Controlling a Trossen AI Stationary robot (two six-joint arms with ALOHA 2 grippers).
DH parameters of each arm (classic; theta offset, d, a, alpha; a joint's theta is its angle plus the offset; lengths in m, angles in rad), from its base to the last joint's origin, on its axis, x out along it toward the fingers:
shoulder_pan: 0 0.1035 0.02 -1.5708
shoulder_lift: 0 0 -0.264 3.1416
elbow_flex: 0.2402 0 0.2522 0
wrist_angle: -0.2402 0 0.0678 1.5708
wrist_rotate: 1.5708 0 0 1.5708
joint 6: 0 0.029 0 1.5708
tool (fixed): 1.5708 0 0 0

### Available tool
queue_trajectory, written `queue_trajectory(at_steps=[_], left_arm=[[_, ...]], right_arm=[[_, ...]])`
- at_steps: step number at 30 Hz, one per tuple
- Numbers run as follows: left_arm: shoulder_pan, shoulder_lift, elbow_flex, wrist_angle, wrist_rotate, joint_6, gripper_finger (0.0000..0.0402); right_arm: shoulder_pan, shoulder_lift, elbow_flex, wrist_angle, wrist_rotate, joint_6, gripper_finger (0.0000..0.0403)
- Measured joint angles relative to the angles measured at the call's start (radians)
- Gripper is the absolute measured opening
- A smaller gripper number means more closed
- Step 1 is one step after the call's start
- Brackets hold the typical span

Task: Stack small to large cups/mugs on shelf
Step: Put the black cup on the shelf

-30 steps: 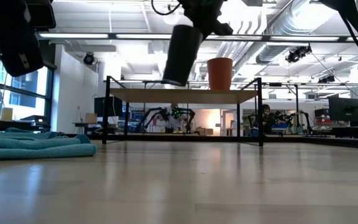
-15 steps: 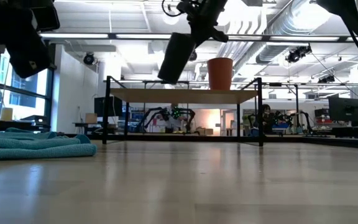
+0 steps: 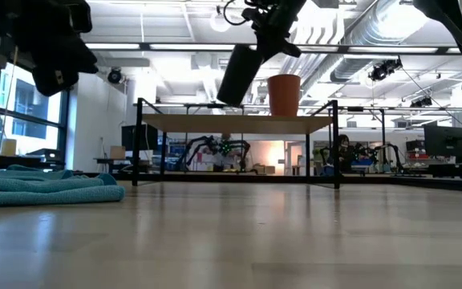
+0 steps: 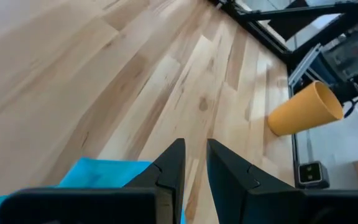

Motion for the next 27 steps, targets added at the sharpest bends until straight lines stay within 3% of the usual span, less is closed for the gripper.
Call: queue_trajectory(at_steps=[10,14,27], left_arm=[[0.000,0.101,0.000,0.041,0.008,-0.068,0.0056],[0.000,0.129,0.000,0.050,0.010,-0.081,0.0056],[0.000,0.150,0.000,0.099,0.002,-0.108,0.0056]], right_arm=[[0.002,0.001,0.000,-0.040,0.018,-0.078,0.0000],[0.002,0.001,0.000,-0.055,0.072,-0.111,0.0000],[-0.003,0.002,0.000,0.008,0.060,-0.155,0.0000]])
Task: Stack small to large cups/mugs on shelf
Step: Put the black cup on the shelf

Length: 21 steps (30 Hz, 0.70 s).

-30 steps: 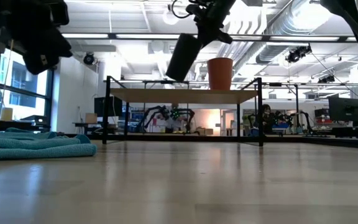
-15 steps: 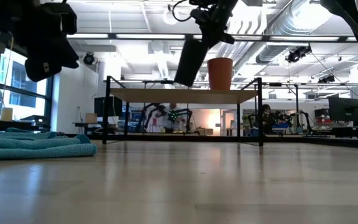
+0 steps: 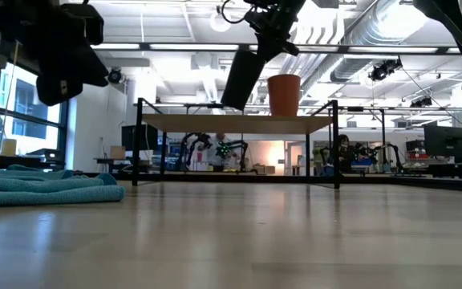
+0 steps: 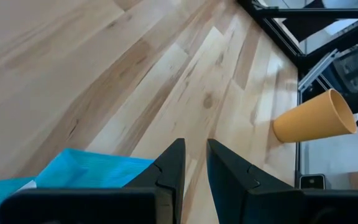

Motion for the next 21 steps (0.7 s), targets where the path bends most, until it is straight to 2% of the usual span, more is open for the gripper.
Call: queue_trajectory(at_steps=[21], left_arm=[[0.000,0.000,0.000,0.000,-0.019,-0.016,0.0056]], right_arm=[[0.012,0.014,0.000,0.032,-0.037,-0.015,0.0000]])
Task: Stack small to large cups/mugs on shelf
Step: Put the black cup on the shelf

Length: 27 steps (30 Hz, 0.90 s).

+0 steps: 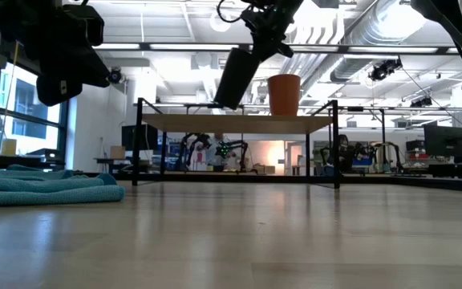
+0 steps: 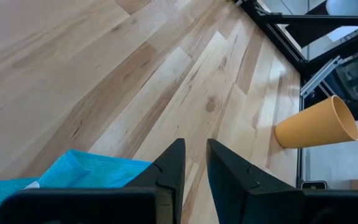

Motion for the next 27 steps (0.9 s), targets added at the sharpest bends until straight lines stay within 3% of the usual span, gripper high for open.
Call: queue_trajectory(at_steps=[6,27], left_arm=[[0.000,0.000,0.000,-0.002,0.000,-0.006,0.0056],[0.000,0.000,0.000,-0.001,-0.054,-0.024,0.0056]], right_arm=[[0.019,-0.009,0.000,-0.032,-0.067,0.000,0.0000],[0.242,-0.015,0.000,-0.258,-0.084,-0.052,0.0000]])
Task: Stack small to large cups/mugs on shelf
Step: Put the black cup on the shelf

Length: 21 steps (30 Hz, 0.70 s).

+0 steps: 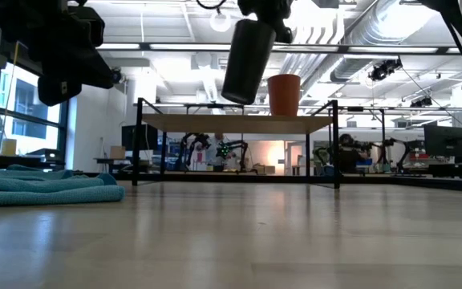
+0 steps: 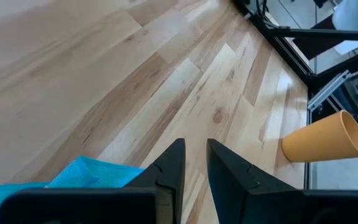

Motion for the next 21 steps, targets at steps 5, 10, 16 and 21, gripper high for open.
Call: queue_trajectory(at_steps=[5,10,16,21], left_arm=[[0.000,0.000,0.000,0.000,-0.001,-0.010,0.0056],[0.000,0.000,0.000,0.000,-0.006,-0.016,0.0056],[0.000,0.000,0.000,0.000,-0.008,-0.030,0.0056],[0.000,0.000,0.000,-0.007,-0.008,-0.029,0.0056]], right_arm=[[0.074,0.000,0.000,0.000,0.017,0.008,0.0000],[0.129,0.008,-0.057,0.008,0.053,0.016,0.0000],[0.170,0.009,-0.209,0.054,0.059,0.047,0.0000],[0.197,0.009,-0.322,0.171,0.055,0.086,0.0000]])
